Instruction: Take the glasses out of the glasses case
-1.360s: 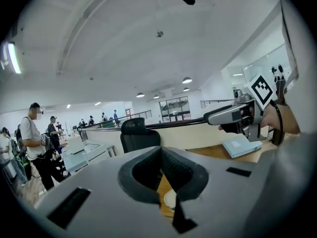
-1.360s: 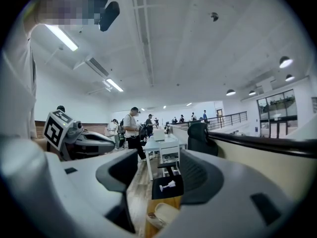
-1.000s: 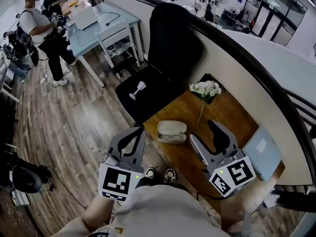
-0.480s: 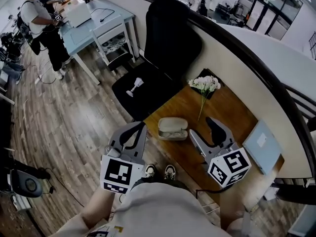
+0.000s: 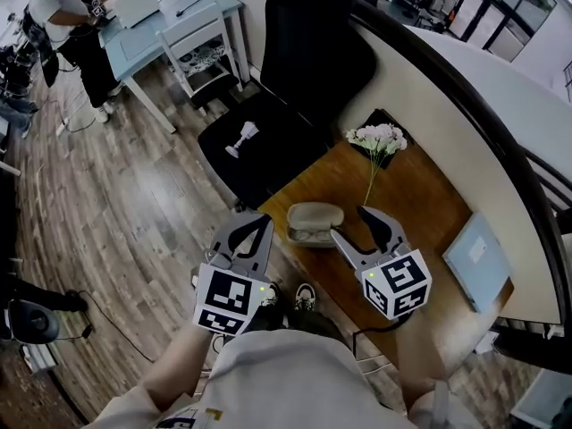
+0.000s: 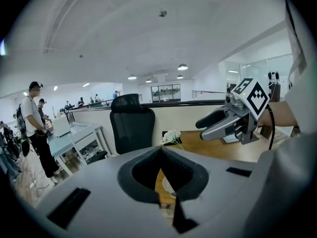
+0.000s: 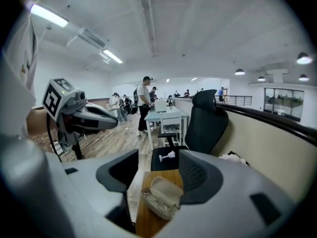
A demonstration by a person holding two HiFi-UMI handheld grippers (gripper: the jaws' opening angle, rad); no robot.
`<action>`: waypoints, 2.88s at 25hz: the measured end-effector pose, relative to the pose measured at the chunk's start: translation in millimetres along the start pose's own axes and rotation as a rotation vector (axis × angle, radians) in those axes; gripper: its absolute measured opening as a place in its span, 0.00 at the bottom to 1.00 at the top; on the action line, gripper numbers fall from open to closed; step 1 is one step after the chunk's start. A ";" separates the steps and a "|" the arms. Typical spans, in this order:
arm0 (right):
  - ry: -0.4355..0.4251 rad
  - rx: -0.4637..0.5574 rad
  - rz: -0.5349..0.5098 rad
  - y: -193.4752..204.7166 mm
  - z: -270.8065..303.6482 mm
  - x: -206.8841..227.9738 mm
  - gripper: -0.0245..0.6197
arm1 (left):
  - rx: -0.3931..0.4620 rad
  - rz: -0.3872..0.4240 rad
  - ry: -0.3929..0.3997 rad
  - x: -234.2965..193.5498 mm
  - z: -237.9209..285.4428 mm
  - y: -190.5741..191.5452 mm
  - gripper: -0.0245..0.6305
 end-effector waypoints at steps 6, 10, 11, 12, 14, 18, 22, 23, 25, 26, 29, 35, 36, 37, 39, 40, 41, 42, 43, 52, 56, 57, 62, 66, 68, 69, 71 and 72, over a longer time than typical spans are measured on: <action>-0.058 -0.131 -0.007 27.8 50.7 3.9 0.45 | -0.108 0.006 0.054 -4.5 46.6 33.9 0.04; -0.079 -0.216 -0.028 52.3 82.4 7.3 0.44 | -0.145 -0.016 0.073 -2.6 80.9 61.8 0.04; -0.081 -0.233 -0.035 57.9 90.1 8.8 0.44 | -0.141 -0.026 0.068 -2.2 88.1 67.8 0.04; -0.084 -0.248 -0.040 63.4 97.7 10.6 0.44 | -0.138 -0.030 0.066 -0.9 95.2 73.3 0.04; -0.094 -0.278 -0.053 73.9 112.2 14.5 0.44 | -0.149 -0.034 0.087 4.7 110.4 85.5 0.04; -0.124 -0.336 -0.074 93.8 139.1 20.0 0.43 | -0.213 -0.047 0.146 18.5 141.7 114.2 0.04; -0.171 -0.397 -0.055 113.5 163.3 21.1 0.43 | -0.239 -0.054 0.183 24.3 167.5 137.6 0.04; -0.176 -0.412 -0.061 118.6 168.4 20.3 0.43 | -0.253 -0.055 0.195 25.2 173.1 143.4 0.04; -0.186 -0.437 -0.071 128.7 176.3 18.6 0.43 | -0.277 -0.059 0.216 29.1 182.3 154.0 0.04; -0.194 -0.445 -0.069 133.3 179.4 17.9 0.42 | -0.282 -0.060 0.220 32.0 185.9 158.4 0.04; -0.213 -0.459 -0.063 143.5 186.0 16.4 0.41 | -0.280 -0.064 0.228 42.2 193.9 169.4 0.04; -0.233 -0.541 -0.194 161.9 194.0 5.3 0.39 | -0.314 -0.129 0.240 55.5 198.5 194.4 0.04; -0.237 -0.557 -0.224 164.6 195.3 2.9 0.37 | -0.319 -0.131 0.242 56.9 198.8 198.4 0.04; -0.241 -0.572 -0.255 166.4 196.7 0.0 0.35 | -0.321 -0.131 0.245 57.9 199.0 201.8 0.04; -0.243 -0.601 -0.329 168.2 199.4 -6.4 0.32 | -0.314 -0.129 0.250 58.8 198.4 205.8 0.04; -0.236 -0.620 -0.378 169.0 201.1 -9.4 0.32 | -0.309 -0.129 0.252 58.7 198.0 206.4 0.04; -0.225 -0.640 -0.434 169.9 203.3 -12.1 0.31 | -0.306 -0.128 0.253 58.4 197.7 206.5 0.04; -0.213 -0.659 -0.491 170.5 205.9 -14.6 0.30 | -0.304 -0.127 0.253 58.1 197.5 206.4 0.04; -0.205 -0.676 -0.541 170.7 208.4 -17.0 0.28 | -0.303 -0.126 0.250 57.9 197.2 206.1 0.04; -0.312 -0.810 -0.596 168.9 218.4 -21.8 0.14 | -0.295 -0.105 0.249 58.2 198.1 206.7 0.04; -0.296 -0.879 -0.606 168.3 214.9 -25.7 0.11 | -0.299 -0.114 0.268 54.6 198.5 207.2 0.04; -0.282 -0.877 -0.603 167.6 212.5 -26.6 0.11 | -0.301 -0.122 0.274 52.9 197.7 207.0 0.04; -0.185 -0.780 -0.537 148.0 193.3 -22.7 0.10 | -0.311 -0.125 0.245 42.0 186.2 199.3 0.04; -0.093 -0.676 -0.495 121.7 169.9 -17.0 0.10 | -0.290 -0.128 0.236 36.0 164.5 183.8 0.04; -0.054 -0.626 -0.464 107.1 157.7 -13.5 0.10 | -0.280 -0.127 0.214 29.4 151.6 174.2 0.04; -0.032 -0.603 -0.452 99.7 151.8 -11.6 0.10 | -0.274 -0.134 0.196 23.6 145.0 169.2 0.04; 0.018 -0.558 -0.441 83.5 139.9 -7.1 0.09 | -0.252 -0.163 0.161 8.7 132.2 156.2 0.04; 0.041 -0.532 -0.434 74.3 133.5 -4.7 0.09 | -0.235 -0.175 0.148 1.3 126.1 147.6 0.04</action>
Point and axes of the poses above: the fingertips, and each gripper's own axes: z forward along the fingers, x to its right, y out of its underside, the point moved 8 cm from there along -z, backward along the fingers, and after that the axes turned 11 degrees about -x, right-handed, at the moved point
